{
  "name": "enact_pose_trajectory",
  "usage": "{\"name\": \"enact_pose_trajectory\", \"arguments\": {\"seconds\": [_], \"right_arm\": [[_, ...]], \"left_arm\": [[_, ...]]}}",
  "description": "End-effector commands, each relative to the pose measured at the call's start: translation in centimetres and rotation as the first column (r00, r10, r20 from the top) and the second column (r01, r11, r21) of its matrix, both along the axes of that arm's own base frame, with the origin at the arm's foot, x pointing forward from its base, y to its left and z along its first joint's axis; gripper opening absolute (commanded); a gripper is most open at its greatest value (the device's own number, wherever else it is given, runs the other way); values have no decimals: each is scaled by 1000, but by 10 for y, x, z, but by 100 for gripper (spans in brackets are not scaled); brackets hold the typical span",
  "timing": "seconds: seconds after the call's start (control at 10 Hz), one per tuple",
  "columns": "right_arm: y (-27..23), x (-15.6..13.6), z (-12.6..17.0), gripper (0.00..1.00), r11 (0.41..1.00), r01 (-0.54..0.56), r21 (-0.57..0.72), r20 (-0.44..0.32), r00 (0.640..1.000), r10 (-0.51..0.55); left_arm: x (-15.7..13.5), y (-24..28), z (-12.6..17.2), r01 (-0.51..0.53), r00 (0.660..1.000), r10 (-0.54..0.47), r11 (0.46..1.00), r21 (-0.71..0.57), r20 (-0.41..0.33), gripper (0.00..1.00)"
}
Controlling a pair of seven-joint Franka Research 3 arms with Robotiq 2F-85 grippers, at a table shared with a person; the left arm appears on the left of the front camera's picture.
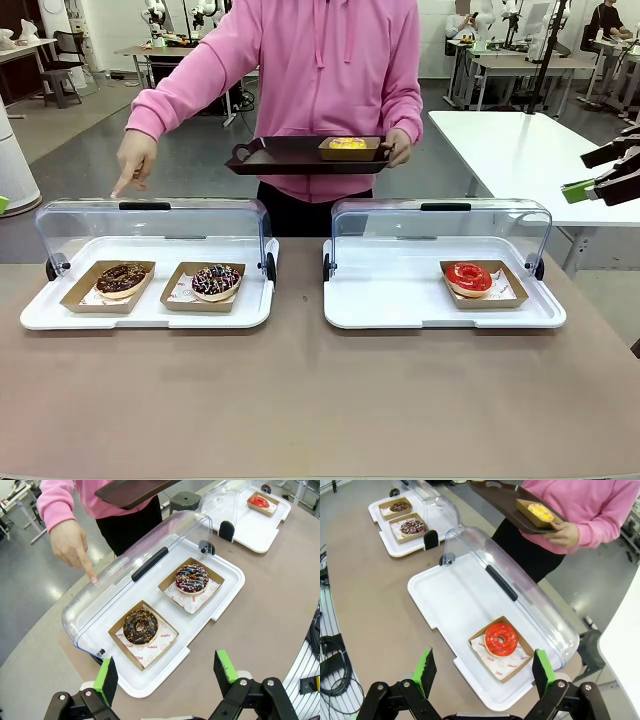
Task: Provide the desired donut to the person.
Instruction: Pick up and lift the Paper togo box containing the Donut pointed at by the person.
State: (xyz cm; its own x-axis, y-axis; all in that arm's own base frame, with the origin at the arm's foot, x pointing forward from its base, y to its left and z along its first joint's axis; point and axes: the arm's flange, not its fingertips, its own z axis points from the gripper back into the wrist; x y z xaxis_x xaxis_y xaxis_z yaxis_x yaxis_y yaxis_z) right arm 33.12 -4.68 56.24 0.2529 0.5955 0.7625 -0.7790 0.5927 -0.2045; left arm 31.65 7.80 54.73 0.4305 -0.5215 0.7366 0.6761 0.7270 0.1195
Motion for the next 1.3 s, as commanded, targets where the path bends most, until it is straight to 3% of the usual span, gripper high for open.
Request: {"name": "enact_pose_trajectory", "arguments": {"seconds": [0.0,0.6,0.8,0.9,1.0,1.1,1.2], "right_arm": [[-1,0,-1,100,1000,5,-4,-3,1000,-5],[-1,0,-1,100,1000,5,-4,-3,1000,-5],[-1,0,-1,100,1000,5,-4,-3,1000,-5],[-1,0,-1,100,1000,5,-4,-3,1000,-5],[-1,0,-1,100,1000,5,-4,-3,1000,-5],[-1,0,-1,100,1000,5,-4,-3,1000,-5],[-1,0,-1,100,1000,5,-4,-3,1000,-5]], "left_arm": [[0,1,-1,2,1000,-2,1000,-6,-2,100],[0,0,0,0,1000,0,1000,0,0,100],[-21,12,12,20,993,9,970,244,-116,100],[-25,17,13,97,984,-34,928,360,-176,100],[-28,22,15,268,953,-157,837,477,-259,100],[-27,28,16,404,908,-253,744,532,-334,100],[-21,35,12,564,825,-408,642,520,-391,100]]}}
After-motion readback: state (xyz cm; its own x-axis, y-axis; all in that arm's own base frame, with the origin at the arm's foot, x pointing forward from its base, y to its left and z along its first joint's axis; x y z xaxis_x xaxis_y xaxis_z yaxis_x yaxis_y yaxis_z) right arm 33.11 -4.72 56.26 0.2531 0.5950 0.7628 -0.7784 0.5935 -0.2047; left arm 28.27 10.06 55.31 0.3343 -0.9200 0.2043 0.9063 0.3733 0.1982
